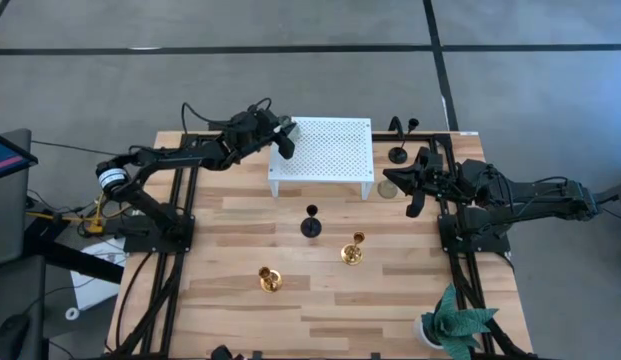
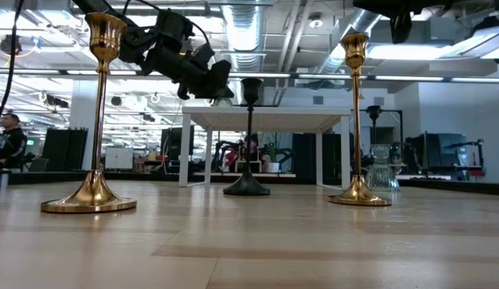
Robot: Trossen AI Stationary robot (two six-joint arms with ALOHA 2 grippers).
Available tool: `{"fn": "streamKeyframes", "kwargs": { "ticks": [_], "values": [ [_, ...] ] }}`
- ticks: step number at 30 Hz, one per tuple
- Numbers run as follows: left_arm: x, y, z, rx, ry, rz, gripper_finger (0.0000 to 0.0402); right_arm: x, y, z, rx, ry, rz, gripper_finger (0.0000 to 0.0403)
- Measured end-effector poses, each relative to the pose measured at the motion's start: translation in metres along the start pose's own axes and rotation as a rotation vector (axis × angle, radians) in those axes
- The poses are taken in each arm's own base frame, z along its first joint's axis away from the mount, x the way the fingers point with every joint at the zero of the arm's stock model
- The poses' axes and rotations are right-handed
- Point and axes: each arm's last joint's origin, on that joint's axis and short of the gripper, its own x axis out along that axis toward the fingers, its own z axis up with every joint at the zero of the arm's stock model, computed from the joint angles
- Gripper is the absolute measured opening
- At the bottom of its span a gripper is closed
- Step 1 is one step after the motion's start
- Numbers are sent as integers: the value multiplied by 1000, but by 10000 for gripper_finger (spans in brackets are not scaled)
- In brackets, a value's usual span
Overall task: Pick & Place candle stick holders
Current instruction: Put the top transparent candle holder on the shelf
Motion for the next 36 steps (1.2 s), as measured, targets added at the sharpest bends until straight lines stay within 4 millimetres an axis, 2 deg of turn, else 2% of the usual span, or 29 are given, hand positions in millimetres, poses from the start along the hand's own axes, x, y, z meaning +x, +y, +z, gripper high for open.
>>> {"fn": "streamKeyframes", "kwargs": {
  "ticks": [18,28,36],
  "values": [
    [1,6,0,0,-3,-8,143,0,0,0,0,1,0,0],
    [12,3,-11,-37,2,-10,144,0,0,-1,-2,7,-1,0],
    [11,3,-7,-59,-45,-8,144,0,0,-1,-2,7,-1,0]
  ]
}}
